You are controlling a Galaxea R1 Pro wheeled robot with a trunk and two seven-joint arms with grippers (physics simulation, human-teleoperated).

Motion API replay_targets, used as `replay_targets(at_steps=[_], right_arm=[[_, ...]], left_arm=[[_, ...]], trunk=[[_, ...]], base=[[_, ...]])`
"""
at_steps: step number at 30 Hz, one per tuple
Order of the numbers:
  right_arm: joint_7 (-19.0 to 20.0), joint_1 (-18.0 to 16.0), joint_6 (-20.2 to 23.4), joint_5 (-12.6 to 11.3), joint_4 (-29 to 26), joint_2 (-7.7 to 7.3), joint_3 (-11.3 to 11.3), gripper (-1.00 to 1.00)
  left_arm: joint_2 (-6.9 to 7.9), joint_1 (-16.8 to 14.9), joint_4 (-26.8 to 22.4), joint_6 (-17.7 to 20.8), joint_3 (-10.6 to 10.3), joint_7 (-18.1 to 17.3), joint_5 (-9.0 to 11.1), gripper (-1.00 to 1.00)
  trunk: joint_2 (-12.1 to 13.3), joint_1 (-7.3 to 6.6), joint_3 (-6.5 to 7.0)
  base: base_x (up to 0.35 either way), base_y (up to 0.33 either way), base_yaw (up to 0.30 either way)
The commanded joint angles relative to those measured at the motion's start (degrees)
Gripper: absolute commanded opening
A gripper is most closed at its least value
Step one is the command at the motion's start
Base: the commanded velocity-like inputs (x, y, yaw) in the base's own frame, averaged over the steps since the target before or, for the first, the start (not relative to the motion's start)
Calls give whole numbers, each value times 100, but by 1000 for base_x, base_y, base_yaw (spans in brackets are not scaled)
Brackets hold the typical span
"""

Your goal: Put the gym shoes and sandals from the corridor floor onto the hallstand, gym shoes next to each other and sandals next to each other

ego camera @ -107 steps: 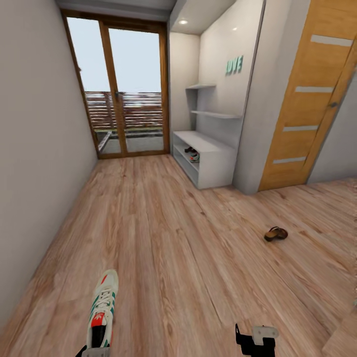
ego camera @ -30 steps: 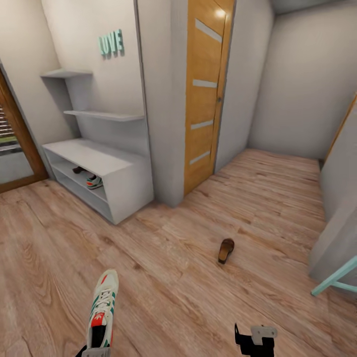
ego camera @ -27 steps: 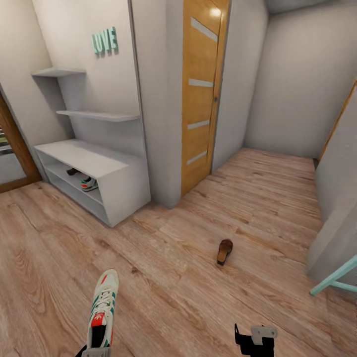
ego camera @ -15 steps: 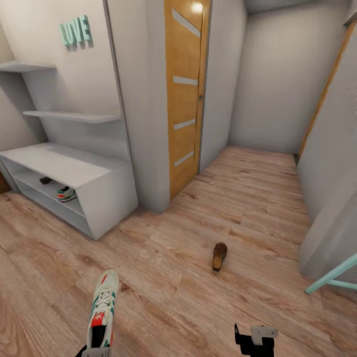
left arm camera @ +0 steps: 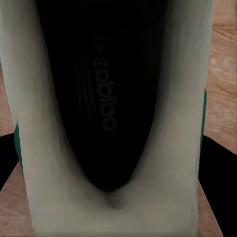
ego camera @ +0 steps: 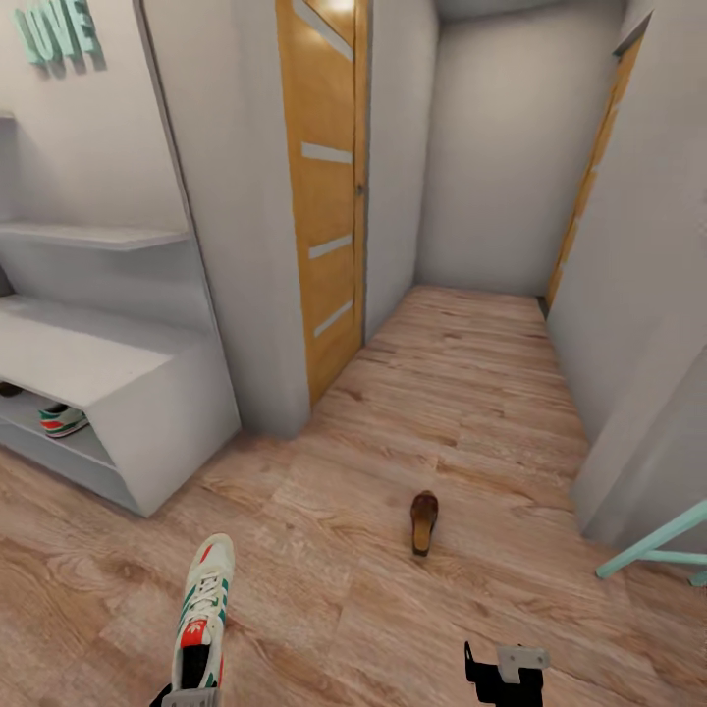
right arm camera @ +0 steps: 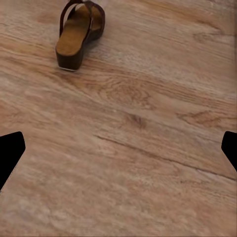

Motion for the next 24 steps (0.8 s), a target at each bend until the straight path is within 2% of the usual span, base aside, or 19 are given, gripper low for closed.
replay_targets(at_steps=[1, 13, 24], right_arm=[[-24, -4, -12, -34, 3, 0, 51, 100], [-24, -4, -12, -34, 3, 0, 51, 100], [-27, -4, -12, -41, 3, 0, 51, 100]], left_arm=[[2, -2, 1, -14, -36, -16, 59, -100], [2, -2, 1, -14, -40, -16, 59, -100], [2, -2, 1, -14, -40, -16, 51, -100]], trunk=[[-2, 2, -9], [-2, 2, -49], [-2, 2, -59]], base=[[280, 212, -264], [265, 217, -264], [191, 252, -266]])
